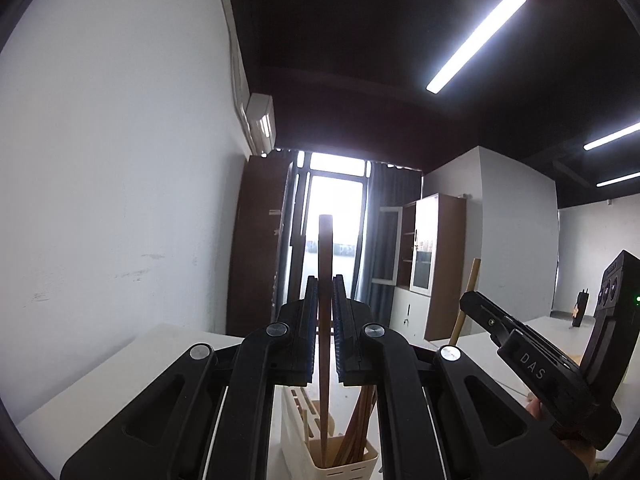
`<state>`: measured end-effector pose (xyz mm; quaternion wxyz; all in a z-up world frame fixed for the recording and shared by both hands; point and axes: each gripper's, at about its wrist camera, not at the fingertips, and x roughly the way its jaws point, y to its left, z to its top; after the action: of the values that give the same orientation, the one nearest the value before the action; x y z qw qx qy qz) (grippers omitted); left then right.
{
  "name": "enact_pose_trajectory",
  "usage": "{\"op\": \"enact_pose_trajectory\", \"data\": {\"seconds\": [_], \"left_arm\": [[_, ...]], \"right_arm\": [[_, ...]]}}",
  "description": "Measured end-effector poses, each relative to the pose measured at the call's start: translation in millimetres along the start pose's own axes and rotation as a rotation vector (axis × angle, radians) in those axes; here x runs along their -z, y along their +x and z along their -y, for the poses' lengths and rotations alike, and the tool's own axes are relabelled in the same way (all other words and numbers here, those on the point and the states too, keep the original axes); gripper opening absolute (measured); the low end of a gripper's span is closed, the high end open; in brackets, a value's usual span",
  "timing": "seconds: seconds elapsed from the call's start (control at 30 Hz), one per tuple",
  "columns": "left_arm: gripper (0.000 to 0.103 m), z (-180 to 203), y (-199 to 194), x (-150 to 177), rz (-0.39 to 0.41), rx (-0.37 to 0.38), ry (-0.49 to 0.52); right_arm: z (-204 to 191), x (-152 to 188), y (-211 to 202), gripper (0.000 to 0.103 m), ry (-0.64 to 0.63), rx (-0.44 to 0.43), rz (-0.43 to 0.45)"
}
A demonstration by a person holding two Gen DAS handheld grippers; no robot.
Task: Organize utensils
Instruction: 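Lower both chopsticks into the holder opening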
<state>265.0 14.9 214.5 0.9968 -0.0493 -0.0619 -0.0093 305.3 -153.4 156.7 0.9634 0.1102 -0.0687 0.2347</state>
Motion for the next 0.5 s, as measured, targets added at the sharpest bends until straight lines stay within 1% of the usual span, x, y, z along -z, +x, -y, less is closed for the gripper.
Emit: {"op": "enact_pose_trajectory", "data": {"seconds": [0.07,0.2,0.27,0.33,0.5], "left_arm": [[0.007,1,2,0,0.021,-0.008,-0.002],[0.007,4,7,5,0.022,0.002,0.005],[0.007,6,15,9,0.009,0.023,0.03],[0.007,8,25,15,-0.011,0.017,0.041],[0.007,13,48,33,-0.112,0.012,0.069]], "right_arm": [[4,0,-3,0.007,0.016,0.01,0.054],[5,4,1,0.007,0.012,0.015,0.091],[3,8,8,0.007,-0.007,0.027,0.085],[3,13,14,0.007,-0.01,0.021,0.065],[3,29,30,0.007,-0.03,0.024,-0.004]]}}
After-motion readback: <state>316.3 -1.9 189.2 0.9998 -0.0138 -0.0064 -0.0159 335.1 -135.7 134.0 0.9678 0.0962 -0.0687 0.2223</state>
